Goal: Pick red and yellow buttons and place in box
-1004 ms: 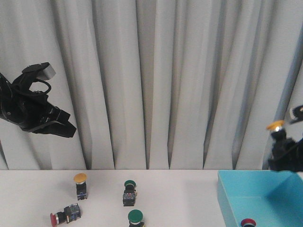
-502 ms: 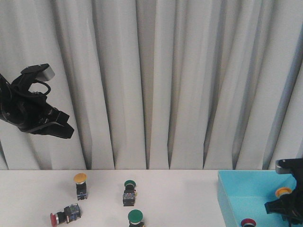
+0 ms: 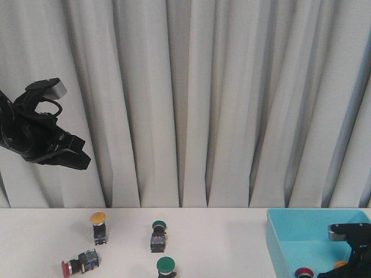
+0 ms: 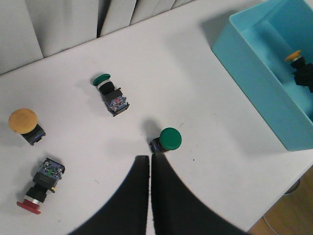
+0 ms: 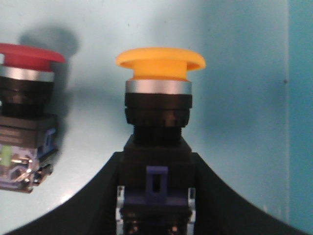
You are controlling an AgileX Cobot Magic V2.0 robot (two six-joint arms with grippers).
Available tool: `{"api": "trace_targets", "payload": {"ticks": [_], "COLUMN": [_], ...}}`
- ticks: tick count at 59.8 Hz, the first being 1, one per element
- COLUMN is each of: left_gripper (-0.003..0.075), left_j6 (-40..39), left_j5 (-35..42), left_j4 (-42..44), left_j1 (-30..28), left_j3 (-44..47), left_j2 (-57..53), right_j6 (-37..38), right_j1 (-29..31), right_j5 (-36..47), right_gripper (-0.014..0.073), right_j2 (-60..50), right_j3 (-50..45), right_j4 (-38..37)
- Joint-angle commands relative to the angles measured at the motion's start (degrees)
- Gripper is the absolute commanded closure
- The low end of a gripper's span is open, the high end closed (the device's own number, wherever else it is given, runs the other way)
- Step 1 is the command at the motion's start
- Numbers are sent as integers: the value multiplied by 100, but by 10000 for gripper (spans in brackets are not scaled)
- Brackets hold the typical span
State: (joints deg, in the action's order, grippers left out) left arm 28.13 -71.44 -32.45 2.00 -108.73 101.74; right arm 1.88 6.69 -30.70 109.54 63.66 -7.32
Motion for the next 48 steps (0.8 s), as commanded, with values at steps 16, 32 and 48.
{"api": "trace_targets", "payload": {"ticks": [16, 32, 48], "left_gripper": [720, 720, 717], "left_j6": [-179, -184, -185], "left_j5": [114, 198, 307], "left_j4": [-260, -260, -377], "left_j1": [-11, -11, -11], "left_j3": [-168, -168, -168], "left_j2": [-289, -289, -289], "right_j6": [-64, -321, -457], "right_j1": [21, 9, 9], "right_j5": [458, 548, 555], "right_gripper": [120, 31, 83], "right_j2": [-25, -696, -2223], "right_j3": [175, 532, 1431], "right_j4": [-56, -24, 377]}}
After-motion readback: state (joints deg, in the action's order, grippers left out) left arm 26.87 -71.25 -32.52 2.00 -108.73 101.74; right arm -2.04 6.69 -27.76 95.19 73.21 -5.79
